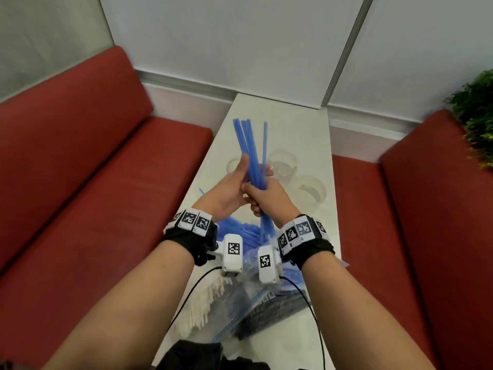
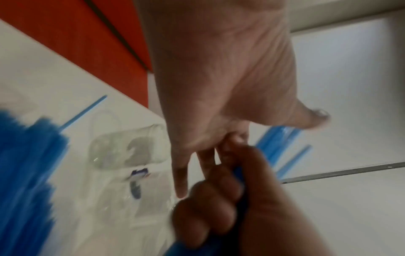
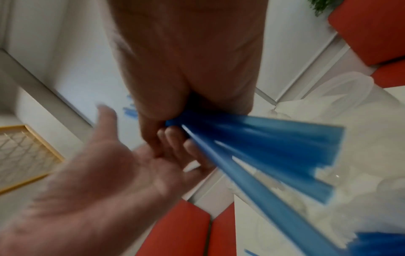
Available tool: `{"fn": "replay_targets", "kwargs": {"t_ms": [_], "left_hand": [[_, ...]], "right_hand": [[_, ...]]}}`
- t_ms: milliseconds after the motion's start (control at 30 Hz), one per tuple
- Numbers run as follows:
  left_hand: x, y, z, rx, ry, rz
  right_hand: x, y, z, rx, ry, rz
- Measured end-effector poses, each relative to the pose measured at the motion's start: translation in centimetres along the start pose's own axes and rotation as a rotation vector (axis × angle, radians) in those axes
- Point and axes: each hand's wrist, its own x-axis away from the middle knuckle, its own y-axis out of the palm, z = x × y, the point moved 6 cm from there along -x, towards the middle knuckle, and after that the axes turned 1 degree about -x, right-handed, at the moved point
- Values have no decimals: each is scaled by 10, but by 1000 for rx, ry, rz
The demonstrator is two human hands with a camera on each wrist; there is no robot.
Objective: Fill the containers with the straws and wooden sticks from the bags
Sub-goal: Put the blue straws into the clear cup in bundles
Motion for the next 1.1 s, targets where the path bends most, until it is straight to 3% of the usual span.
{"fn": "replay_targets", "kwargs": {"t_ms": [67, 167, 267, 467, 567, 767, 900, 1100], "left_hand": [[0, -11, 14, -172, 44, -15], [1, -34, 27, -292, 46, 80], [3, -59, 33, -211, 56, 198], [12, -108, 57, 5, 215, 443], [17, -128, 63, 17, 284, 539], [17, -168, 59, 5, 355, 693], [17, -187, 38, -25, 288, 762], [21, -205, -1, -19, 154, 853]], "right_hand": [[-3, 17, 3, 53, 38, -135], [-13, 42, -2, 133, 32, -291], [-29, 63, -3, 125, 34, -368], [-63, 93, 28, 283, 72, -479], [-86, 101, 42, 421, 87, -457], [-135, 100, 85, 1099, 159, -434], [-148, 99, 121, 1228, 249, -450], [-161, 104, 146, 1323, 284, -311]]}}
